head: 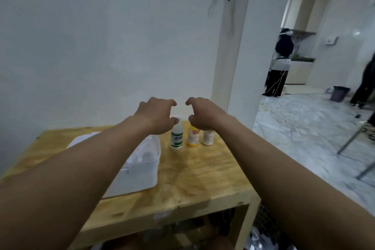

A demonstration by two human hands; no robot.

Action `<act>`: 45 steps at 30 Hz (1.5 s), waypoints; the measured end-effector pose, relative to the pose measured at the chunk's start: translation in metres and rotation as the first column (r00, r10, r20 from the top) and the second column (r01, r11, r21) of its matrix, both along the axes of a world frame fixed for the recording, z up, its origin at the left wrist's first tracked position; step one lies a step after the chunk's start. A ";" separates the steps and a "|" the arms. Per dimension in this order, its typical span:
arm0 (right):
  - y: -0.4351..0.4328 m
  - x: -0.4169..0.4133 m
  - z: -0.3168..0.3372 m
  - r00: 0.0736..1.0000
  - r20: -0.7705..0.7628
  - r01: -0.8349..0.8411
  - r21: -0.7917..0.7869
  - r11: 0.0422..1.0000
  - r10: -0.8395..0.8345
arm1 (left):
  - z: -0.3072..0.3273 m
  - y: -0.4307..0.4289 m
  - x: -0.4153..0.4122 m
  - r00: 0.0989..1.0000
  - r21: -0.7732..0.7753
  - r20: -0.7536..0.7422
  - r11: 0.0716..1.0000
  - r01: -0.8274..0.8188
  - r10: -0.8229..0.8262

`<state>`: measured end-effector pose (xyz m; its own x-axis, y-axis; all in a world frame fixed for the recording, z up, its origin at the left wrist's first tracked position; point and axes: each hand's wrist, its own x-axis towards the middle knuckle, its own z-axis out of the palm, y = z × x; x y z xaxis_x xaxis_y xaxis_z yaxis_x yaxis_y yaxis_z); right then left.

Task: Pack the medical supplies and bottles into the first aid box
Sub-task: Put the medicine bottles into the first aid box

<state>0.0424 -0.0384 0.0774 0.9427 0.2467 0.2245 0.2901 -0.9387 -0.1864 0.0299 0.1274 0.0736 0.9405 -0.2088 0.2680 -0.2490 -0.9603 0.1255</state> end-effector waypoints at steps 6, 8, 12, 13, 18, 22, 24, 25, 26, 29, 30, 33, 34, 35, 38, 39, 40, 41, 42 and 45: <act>-0.010 0.035 -0.016 0.997 0.002 0.070 -0.208 0.976 -0.071 | -0.012 -0.022 0.036 0.997 0.106 -0.066 0.994 -0.025 0.032; -0.012 0.043 -0.022 0.997 0.005 0.079 -0.257 0.963 -0.080 | -0.015 -0.025 0.043 0.996 0.128 -0.085 0.991 -0.027 0.038; -0.014 0.052 -0.031 0.998 0.050 0.056 -0.281 0.958 -0.044 | -0.022 -0.027 0.051 0.997 0.134 -0.064 0.990 -0.037 0.046; -0.015 0.053 -0.033 0.997 0.068 0.053 -0.280 0.959 -0.035 | -0.023 -0.026 0.052 0.997 0.122 -0.057 0.992 -0.038 0.045; -0.015 0.052 -0.035 0.994 0.110 0.042 -0.273 0.961 -0.012 | -0.022 -0.025 0.047 0.999 0.088 -0.021 0.995 -0.048 0.050; -0.016 0.043 -0.026 0.993 0.121 0.026 -0.226 0.974 0.002 | -0.010 -0.022 0.037 0.999 0.040 0.017 0.998 -0.038 0.038; -0.015 0.036 -0.015 0.994 0.107 0.024 -0.178 0.984 -0.005 | 0.001 -0.019 0.029 0.999 0.009 0.031 0.999 -0.032 0.032; -0.014 0.031 -0.008 0.996 0.094 0.024 -0.151 0.988 -0.010 | 0.007 -0.017 0.025 0.999 -0.003 0.040 1.000 -0.031 0.031; -0.013 0.025 0.000 0.996 0.085 0.024 -0.123 0.992 -0.013 | 0.014 -0.014 0.020 0.998 -0.013 0.051 0.999 -0.032 0.032; -0.009 0.007 0.026 0.996 0.089 0.014 -0.039 0.999 -0.010 | 0.036 -0.007 0.002 0.995 -0.036 0.090 0.999 -0.041 0.044; -0.007 0.000 0.034 0.995 0.097 0.007 -0.019 1.000 -0.005 | 0.043 -0.004 -0.005 0.994 -0.041 0.100 0.998 -0.045 0.049; 0.001 -0.019 0.057 0.991 0.133 -0.014 0.017 1.000 0.012 | 0.062 0.008 -0.023 0.990 -0.051 0.124 0.997 -0.063 0.069; 0.004 -0.025 0.063 0.989 0.144 -0.021 0.026 0.999 0.017 | 0.067 0.012 -0.028 0.989 -0.056 0.128 0.996 -0.069 0.076; 0.008 -0.030 0.068 0.988 0.150 -0.026 0.037 0.999 0.020 | 0.071 0.017 -0.034 0.988 -0.065 0.129 0.995 -0.076 0.084; 0.019 -0.042 0.080 0.988 0.152 -0.044 0.071 0.997 0.033 | 0.077 0.033 -0.049 0.986 -0.093 0.126 0.990 -0.102 0.113; 0.023 -0.045 0.082 0.988 0.150 -0.052 0.081 0.995 0.039 | 0.077 0.038 -0.053 0.984 -0.099 0.125 0.989 -0.113 0.125; 0.026 -0.048 0.084 0.988 0.147 -0.061 0.089 0.994 0.048 | 0.076 0.043 -0.057 0.982 -0.105 0.125 0.986 -0.127 0.139; 0.030 -0.051 0.086 0.988 0.144 -0.072 0.094 0.993 0.058 | 0.075 0.048 -0.059 0.980 -0.110 0.123 0.984 -0.140 0.153; 0.034 -0.053 0.087 0.987 0.143 -0.084 0.098 0.992 0.069 | 0.073 0.052 -0.061 0.979 -0.116 0.119 0.981 -0.153 0.166; 0.046 -0.057 0.088 0.985 0.139 -0.113 0.105 0.988 0.098 | 0.065 0.064 -0.064 0.975 -0.134 0.094 0.973 -0.186 0.199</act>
